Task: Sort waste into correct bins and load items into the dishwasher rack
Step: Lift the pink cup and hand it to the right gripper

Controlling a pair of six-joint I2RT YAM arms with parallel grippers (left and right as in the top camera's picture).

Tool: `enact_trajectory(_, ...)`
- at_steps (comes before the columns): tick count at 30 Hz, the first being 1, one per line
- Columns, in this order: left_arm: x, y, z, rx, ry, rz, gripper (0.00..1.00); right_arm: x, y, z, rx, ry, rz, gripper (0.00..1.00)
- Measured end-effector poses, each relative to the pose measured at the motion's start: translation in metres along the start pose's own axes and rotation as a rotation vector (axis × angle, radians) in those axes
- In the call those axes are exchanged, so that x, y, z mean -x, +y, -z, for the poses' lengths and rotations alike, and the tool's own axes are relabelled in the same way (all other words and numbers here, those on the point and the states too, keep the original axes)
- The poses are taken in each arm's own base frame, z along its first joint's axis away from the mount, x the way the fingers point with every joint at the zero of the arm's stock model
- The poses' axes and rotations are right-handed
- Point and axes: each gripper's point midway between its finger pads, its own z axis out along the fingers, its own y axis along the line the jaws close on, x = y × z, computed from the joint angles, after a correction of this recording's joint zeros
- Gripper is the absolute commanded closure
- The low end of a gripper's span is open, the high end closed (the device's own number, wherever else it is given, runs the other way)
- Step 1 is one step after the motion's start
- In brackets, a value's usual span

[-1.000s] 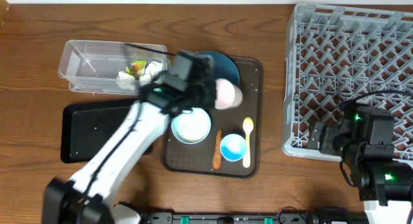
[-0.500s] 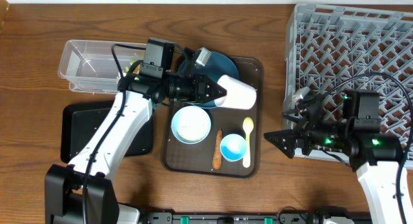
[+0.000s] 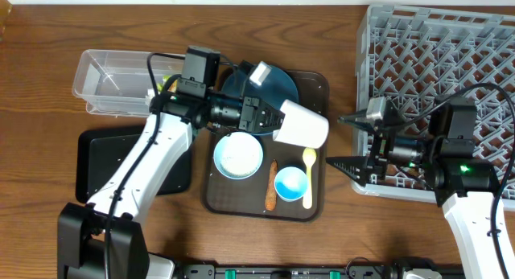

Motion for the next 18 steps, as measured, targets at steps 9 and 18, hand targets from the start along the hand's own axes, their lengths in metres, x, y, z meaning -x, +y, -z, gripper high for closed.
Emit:
enact_trajectory(9,-0.010,-0.009,-0.018,-0.028,0.052,-0.003,0.94,0.021,-0.003,0.001,0.008,-0.063,0.048,0.01)
enact_trajectory(18,-0.004,-0.011,-0.023,-0.019,0.042,-0.001,0.94,0.026,0.006,-0.009,0.047,-0.063,0.044,0.01)
